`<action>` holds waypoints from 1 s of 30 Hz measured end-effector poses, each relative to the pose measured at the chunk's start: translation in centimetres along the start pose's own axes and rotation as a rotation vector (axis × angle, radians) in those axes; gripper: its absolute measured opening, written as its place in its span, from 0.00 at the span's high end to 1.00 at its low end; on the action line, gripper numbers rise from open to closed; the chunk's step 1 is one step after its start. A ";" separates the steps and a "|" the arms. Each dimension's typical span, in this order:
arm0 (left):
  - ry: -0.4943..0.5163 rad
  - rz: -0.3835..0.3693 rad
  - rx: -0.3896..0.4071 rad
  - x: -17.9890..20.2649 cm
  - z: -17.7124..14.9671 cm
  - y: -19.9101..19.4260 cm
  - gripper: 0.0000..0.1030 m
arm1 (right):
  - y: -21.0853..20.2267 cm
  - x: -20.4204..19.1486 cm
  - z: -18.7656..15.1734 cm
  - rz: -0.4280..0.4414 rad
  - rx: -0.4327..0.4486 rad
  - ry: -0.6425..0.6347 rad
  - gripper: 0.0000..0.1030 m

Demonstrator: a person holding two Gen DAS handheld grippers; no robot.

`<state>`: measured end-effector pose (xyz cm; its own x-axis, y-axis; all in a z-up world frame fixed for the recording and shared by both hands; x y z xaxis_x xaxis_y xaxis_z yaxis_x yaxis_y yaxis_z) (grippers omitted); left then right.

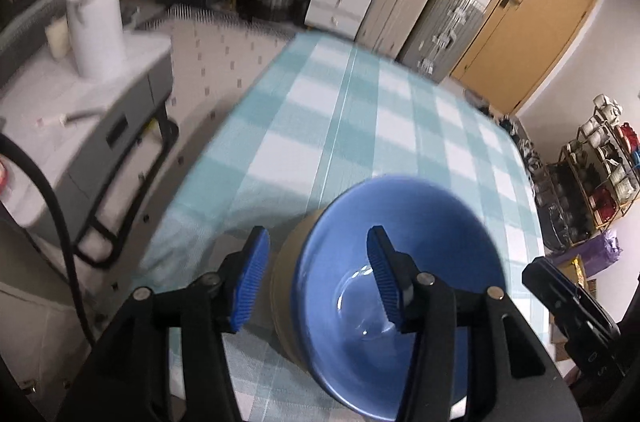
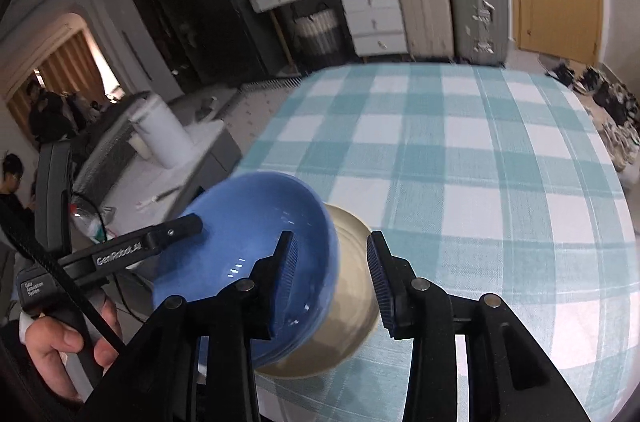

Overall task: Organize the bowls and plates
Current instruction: 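Lower the nested blue bowls onto the cream plate stack, then open both grippers and raise them away from the stack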

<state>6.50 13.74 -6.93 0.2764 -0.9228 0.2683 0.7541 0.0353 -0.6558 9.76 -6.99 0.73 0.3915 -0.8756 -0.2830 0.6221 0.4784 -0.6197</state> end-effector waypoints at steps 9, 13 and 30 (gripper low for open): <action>0.146 0.042 0.291 1.9 -0.8 -6.9 0.40 | -5.0 -2.0 0.3 0.067 0.201 -0.061 0.49; 0.148 0.044 0.418 2.0 -1.3 -9.8 0.10 | -6.5 -2.4 -0.9 0.086 0.237 -0.104 0.31; 0.306 0.080 0.618 3.5 -4.4 -15.2 0.00 | -10.6 -1.7 -5.2 0.145 0.393 -0.108 0.10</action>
<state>-6.63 8.29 0.89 0.2333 -0.9718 -0.0342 0.9646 0.2357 -0.1183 -1.07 -10.89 3.98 0.5499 -0.7953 -0.2551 0.7581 0.6035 -0.2470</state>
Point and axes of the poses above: each gripper's, at about its wrist camera, not at the fingertips, and y roughly the way its jaws point, x to its right, z to its top, the point moved 9 cm from there along y, roughly the way its jaws point, and after that the axes turned 9 degrees about x, right-handed, at the moved point
